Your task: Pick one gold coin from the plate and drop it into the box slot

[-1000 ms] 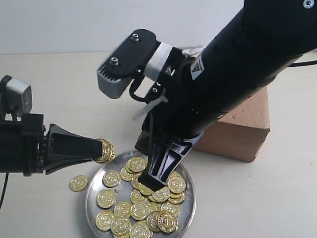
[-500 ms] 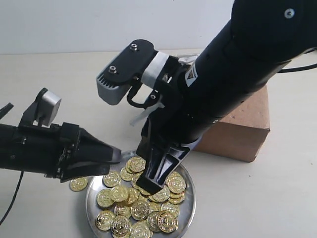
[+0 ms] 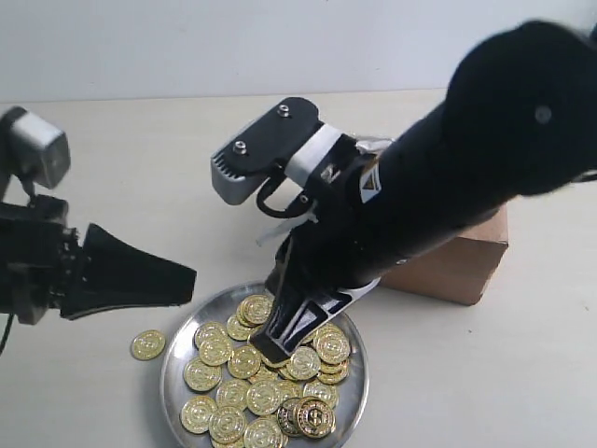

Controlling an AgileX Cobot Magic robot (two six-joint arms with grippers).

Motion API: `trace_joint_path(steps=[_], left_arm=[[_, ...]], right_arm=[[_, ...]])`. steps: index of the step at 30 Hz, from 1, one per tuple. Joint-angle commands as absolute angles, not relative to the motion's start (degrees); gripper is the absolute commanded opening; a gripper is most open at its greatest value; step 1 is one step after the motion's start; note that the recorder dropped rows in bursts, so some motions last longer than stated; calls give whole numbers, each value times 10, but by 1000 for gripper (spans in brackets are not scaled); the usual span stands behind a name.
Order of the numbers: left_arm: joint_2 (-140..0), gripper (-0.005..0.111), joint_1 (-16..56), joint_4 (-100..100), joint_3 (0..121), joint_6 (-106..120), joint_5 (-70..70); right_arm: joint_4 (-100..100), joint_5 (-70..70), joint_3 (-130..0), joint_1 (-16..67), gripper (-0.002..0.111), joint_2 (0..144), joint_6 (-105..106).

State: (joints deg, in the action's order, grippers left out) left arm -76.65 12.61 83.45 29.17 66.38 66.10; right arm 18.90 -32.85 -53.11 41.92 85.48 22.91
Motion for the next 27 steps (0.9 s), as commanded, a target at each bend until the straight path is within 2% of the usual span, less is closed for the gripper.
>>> trace_joint_path(steps=[1,3,7,20,27], left_arm=[[-610,0,125,822,300,672,580],[-524,0,125,819,302,673,478],[-452,0,125,818,302,673,401],[-411,0,125,818,301,673,396],[-322,0,124,818,248,673,392]], right_arm=[[176,-63,-430,420,0,822,225],[176,-16,-411,420,0,820,225],[176,-16,-411,420,0,820,225],[176,-18,-411,420,0,815,225],[176,-21,-411,414,0,694,224]])
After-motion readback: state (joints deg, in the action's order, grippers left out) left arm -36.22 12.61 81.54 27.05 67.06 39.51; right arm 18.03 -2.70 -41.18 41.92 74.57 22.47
